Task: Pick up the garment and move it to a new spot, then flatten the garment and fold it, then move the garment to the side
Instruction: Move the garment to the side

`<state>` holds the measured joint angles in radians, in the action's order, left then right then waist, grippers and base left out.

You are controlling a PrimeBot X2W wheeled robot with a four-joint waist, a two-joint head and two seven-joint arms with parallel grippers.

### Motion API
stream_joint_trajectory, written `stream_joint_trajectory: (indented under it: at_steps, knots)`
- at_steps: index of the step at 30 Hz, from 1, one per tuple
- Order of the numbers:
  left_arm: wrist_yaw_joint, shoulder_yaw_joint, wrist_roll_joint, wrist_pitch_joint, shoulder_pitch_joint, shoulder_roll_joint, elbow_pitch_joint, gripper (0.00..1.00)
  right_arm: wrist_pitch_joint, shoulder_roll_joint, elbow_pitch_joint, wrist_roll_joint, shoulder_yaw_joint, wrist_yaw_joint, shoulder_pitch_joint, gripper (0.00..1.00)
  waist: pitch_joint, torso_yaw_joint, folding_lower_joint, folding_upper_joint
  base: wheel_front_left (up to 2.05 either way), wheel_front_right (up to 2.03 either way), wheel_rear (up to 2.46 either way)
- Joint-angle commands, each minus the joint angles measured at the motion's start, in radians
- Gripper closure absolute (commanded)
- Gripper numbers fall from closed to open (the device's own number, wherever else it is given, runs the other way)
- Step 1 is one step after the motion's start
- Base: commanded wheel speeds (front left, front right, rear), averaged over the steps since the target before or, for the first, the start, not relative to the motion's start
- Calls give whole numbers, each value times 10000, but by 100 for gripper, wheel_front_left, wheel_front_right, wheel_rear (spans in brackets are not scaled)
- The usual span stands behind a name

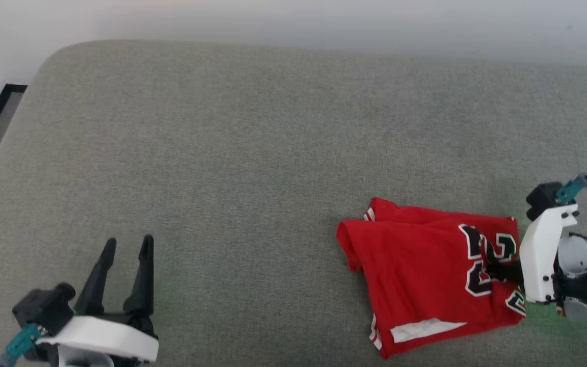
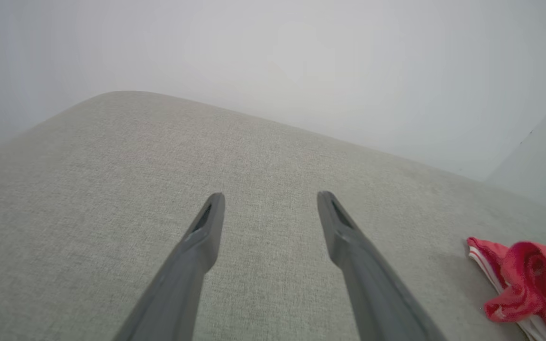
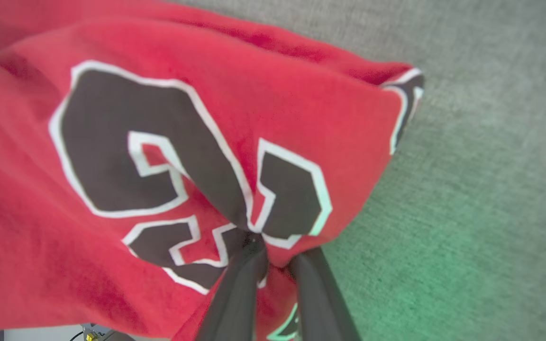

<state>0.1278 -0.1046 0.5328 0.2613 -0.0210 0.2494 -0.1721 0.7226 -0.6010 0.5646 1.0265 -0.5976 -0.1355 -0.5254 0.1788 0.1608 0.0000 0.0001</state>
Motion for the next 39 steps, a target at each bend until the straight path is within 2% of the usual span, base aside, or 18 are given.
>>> stream_joint_trajectory:
  at_steps: [1, 5, 14, 29, 39]
  knots:
    - [35, 16, 73, 49, -313, 13, 45, 0, -281, 2, 3, 28, -21, 87, -136, 100, 83, -94, 0, -1, 0, 0, 0]
    - [35, -299, -62, 47, -660, 248, 135, 0, -482, -609, -240, 22, 171, 84, -430, 100, 196, -320, 0, -1, 0, 0, 0]
    - [35, -1134, -268, 49, -1613, 643, 486, 0, -879, -1472, -432, -333, 654, 53, -1105, 100, 571, -1203, 0, -1, 0, 0, 0]
    - [35, -2745, -321, 47, -3605, 1104, 555, 0, -2202, -2086, 549, -1806, 1607, 51, -2717, 100, 1635, -2980, 0, -1, 0, 0, 0]
    - [35, -4096, -286, 47, -5065, 1203, 513, 0, -3667, -2139, 1779, -3252, 1943, 51, -3854, 100, 2457, -3530, 0, -1, 0, 0, 0]
